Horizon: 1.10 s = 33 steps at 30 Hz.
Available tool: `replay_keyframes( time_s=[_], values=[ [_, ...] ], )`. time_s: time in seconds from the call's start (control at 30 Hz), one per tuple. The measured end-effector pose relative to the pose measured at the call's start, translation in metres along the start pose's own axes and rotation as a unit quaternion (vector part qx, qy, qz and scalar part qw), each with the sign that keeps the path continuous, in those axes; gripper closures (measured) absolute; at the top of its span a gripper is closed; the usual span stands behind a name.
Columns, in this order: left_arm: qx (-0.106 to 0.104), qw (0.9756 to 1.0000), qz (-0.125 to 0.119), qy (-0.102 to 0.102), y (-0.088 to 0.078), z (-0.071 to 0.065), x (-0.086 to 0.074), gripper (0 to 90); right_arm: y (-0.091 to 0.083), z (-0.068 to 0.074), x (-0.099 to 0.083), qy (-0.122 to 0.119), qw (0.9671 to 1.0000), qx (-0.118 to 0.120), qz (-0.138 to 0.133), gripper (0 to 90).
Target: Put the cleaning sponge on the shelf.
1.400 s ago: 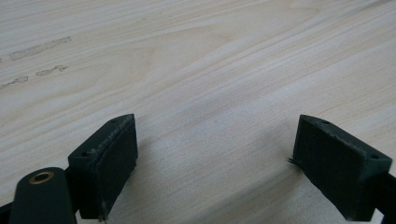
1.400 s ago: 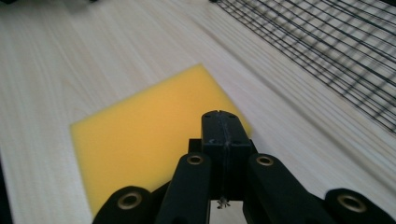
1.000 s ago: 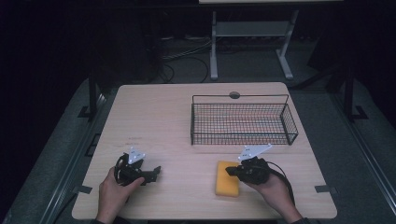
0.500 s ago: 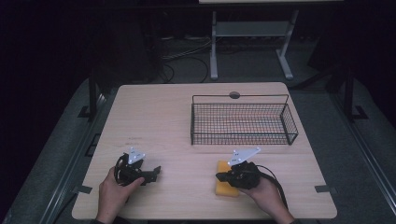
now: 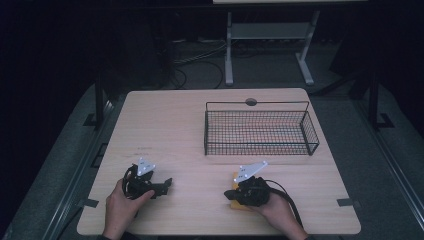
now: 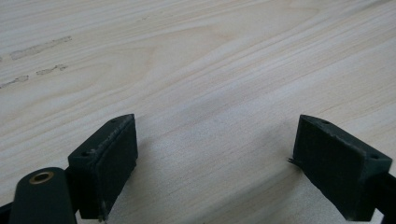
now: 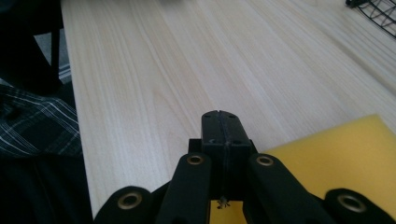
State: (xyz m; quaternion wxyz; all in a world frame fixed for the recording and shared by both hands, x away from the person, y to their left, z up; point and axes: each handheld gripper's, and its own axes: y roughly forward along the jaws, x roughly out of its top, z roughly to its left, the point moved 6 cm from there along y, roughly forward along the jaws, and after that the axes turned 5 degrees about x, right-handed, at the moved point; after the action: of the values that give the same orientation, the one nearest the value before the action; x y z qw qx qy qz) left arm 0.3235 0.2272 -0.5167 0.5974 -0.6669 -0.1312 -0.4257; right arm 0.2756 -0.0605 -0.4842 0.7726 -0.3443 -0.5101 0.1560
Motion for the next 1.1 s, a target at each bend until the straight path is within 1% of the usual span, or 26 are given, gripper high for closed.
replay_keyframes(
  time_s=[0.07,0.23,0.4,0.57,0.67,0.97,1.0,1.03,1.07,1.1],
  values=[
    [0.0,1.0,0.0,0.0,0.0,0.0,0.0,12.9,-0.003,-0.002,-0.003,0.003,1.0,-0.001,0.004,89.5],
    [0.0,1.0,0.0,0.0,0.0,0.0,0.0,12.9,-0.007,-0.003,-0.006,0.009,0.9999,-0.004,0.002,89.5],
    [0.0,1.0,0.0,0.0,0.0,0.0,0.0,12.9,-0.01,-0.004,-0.008,0.007,0.9999,-0.009,0.005,89.5],
    [0.0,1.0,0.0,0.0,0.0,0.0,0.0,12.9,-0.017,-0.007,-0.015,0.016,0.9997,-0.015,0.006,89.5],
    [0.0,1.0,0.0,0.0,0.0,0.0,0.0,12.9,-0.024,-0.01,-0.021,0.022,0.9995,-0.023,0.005,89.5],
    [0.0,1.0,-0.001,0.0,0.0,0.0,0.0,12.9,-0.038,-0.018,-0.032,0.034,0.9987,-0.037,0.005,89.5],
    [0.0,1.0,0.0,0.0,0.0,0.0,0.0,13.0,-0.042,-0.021,-0.035,0.037,0.9984,-0.042,0.006,89.5],
    [0.0,1.0,0.0,0.0,0.0,0.0,0.0,13.0,-0.042,-0.021,-0.035,0.037,0.9984,-0.042,0.006,89.5],
    [0.0,1.0,-0.001,0.0,0.0,0.0,0.0,12.9,-0.046,-0.024,-0.038,0.042,0.998,-0.046,0.006,89.5],
    [0.0,1.0,-0.001,0.0,0.0,0.0,0.0,12.9,-0.046,-0.024,-0.038,0.042,0.998,-0.046,0.006,89.5]
  ],
)
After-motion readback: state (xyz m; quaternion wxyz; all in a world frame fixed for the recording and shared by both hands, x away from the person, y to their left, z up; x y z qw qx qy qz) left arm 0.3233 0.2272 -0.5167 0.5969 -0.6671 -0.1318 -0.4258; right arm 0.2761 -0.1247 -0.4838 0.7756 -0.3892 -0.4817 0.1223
